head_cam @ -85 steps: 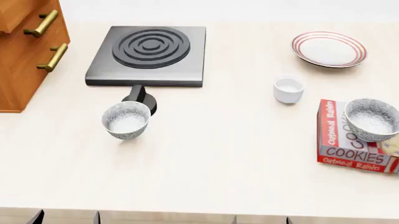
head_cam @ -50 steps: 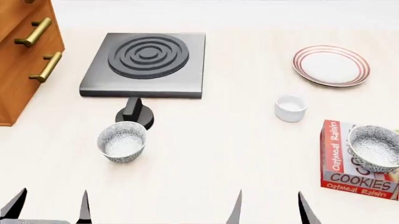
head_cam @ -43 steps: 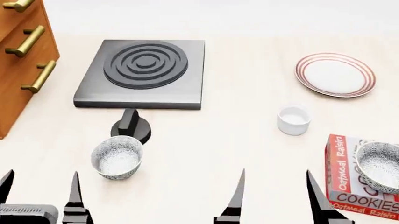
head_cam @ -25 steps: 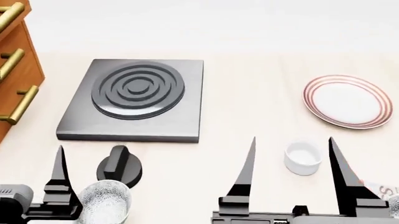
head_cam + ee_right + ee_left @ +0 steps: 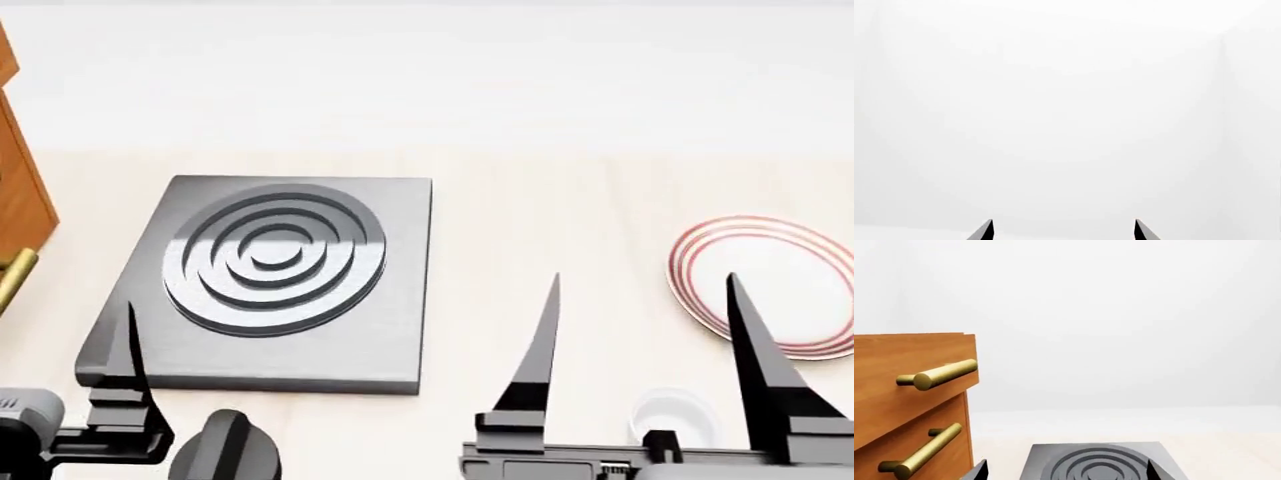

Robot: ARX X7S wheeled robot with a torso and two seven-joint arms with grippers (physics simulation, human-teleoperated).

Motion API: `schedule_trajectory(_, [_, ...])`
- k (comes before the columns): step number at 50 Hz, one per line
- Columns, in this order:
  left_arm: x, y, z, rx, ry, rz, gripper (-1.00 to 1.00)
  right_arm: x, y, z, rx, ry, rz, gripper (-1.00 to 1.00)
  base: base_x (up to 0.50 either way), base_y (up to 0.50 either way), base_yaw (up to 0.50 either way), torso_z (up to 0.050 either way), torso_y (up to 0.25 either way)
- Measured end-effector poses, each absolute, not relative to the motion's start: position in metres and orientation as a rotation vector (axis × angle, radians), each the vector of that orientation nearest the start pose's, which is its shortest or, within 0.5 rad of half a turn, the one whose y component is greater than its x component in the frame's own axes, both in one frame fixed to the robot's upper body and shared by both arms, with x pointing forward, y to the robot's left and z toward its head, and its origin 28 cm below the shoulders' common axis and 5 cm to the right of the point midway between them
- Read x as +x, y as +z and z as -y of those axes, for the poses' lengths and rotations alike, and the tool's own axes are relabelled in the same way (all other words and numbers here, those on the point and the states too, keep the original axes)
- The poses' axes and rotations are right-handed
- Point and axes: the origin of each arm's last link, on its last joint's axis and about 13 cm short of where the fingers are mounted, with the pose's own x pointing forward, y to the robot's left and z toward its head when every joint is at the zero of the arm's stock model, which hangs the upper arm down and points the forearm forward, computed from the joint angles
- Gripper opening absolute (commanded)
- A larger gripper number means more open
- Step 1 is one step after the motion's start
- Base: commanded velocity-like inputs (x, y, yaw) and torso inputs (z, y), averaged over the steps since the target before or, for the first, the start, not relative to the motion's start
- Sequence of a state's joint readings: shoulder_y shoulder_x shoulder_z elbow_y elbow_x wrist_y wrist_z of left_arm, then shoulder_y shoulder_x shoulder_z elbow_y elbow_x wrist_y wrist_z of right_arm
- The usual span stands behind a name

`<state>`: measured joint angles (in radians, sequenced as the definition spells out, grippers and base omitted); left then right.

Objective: Pick the akita bowl on the cookies box and place it on the plate.

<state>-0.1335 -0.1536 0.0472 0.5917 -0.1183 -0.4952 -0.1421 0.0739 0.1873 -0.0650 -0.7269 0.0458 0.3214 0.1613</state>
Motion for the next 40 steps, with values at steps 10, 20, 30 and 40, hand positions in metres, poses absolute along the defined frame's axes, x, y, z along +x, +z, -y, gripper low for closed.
schedule_trajectory(10, [0.2169,0.1292,-0.2176,0.044,0.032,0.224,1.00,0.1952,0.1543,0.1096,-0.091,-0.041,0.485,1.00,0.50,0.00,0.00,0.000,0.000])
schedule_trajectory(20, [0.2167,0.1283,-0.2187,0.049,0.036,0.223,1.00,0.1949,0.1525,0.1099,-0.064,-0.032,0.479,1.00,-0.03,-0.24,0.00,0.000,0.000])
schedule_trajectory(30, [0.2164,0.1280,-0.2186,0.048,0.035,0.221,1.00,0.1943,0.1525,0.1110,-0.056,-0.032,0.474,1.00,-0.07,-0.50,0.00,0.000,0.000])
schedule_trajectory(40, [0.2160,0.1279,-0.2186,0.049,0.034,0.221,1.00,0.1932,0.1532,0.1118,-0.059,-0.032,0.479,1.00,-0.07,-0.50,0.00,0.000,0.000])
